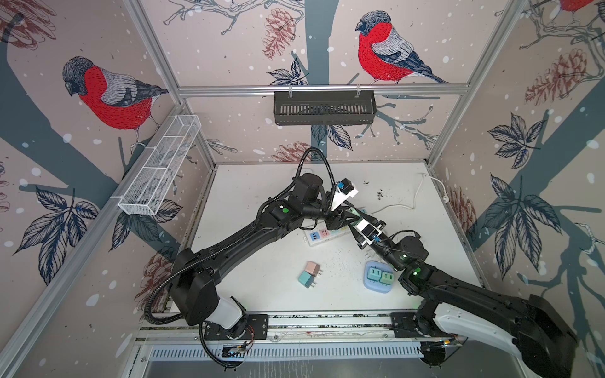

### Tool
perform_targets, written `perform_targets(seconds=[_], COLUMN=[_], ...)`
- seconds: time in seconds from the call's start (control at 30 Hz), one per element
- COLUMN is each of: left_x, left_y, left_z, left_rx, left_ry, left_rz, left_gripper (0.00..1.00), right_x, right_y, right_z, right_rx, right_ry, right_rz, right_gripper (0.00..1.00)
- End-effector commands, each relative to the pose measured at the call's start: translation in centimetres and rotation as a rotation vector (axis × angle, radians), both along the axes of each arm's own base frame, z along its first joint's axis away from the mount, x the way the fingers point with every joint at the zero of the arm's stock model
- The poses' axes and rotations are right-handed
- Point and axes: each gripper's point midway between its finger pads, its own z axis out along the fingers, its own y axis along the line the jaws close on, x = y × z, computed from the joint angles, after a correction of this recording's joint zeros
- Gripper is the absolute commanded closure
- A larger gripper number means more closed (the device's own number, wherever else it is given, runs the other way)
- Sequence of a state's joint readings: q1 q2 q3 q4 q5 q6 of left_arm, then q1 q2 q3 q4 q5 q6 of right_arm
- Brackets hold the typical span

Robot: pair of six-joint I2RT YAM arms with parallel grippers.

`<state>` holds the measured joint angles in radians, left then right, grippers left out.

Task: Insert the plug
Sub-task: 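Close the left gripper on the light green adapter held by the right gripper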

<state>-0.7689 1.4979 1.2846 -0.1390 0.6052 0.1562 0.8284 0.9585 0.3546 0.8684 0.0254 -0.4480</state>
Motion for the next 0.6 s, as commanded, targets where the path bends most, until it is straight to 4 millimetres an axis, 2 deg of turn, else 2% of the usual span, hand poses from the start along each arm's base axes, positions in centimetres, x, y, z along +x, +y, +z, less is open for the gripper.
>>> perform_targets(seconds=[0.0, 0.13, 0.27, 0.33, 0.4, 0.57], left_x=[-0.1, -0.1, 0.1, 0.0, 0.0, 0.5], left_y=[0.2, -0.2, -0.3, -0.3, -0.2, 0.1], left_z=[-1.1, -1.4, -1.4, -1.3, -1.3, -1.2], left_rx=[0.036, 0.047, 0.052, 0.052, 0.044, 0.037], left_ry=[0.015, 0.026, 0.023, 0.020, 0.012, -0.010], left_rz=[-0.003, -0.023, -0.023, -0.024, -0.022, 0.015], left_gripper=[0.54, 0.70, 0.84, 0.95, 1.00, 1.00], right_x=[-0.6, -0.7, -0.4, -0.2, -0.1, 0.2], right_y=[-0.8, -1.2, -1.4, -1.5, -1.7, -2.4], right_z=[3.3, 3.5, 3.5, 3.5, 3.6, 3.0], right_rx=[0.103, 0.123, 0.133, 0.145, 0.161, 0.194], right_ry=[-0.096, -0.099, -0.087, -0.068, -0.050, 0.007], right_rz=[-0.008, -0.020, -0.035, -0.043, -0.048, -0.078], right_gripper=[0.93, 0.91, 0.83, 0.70, 0.59, 0.29])
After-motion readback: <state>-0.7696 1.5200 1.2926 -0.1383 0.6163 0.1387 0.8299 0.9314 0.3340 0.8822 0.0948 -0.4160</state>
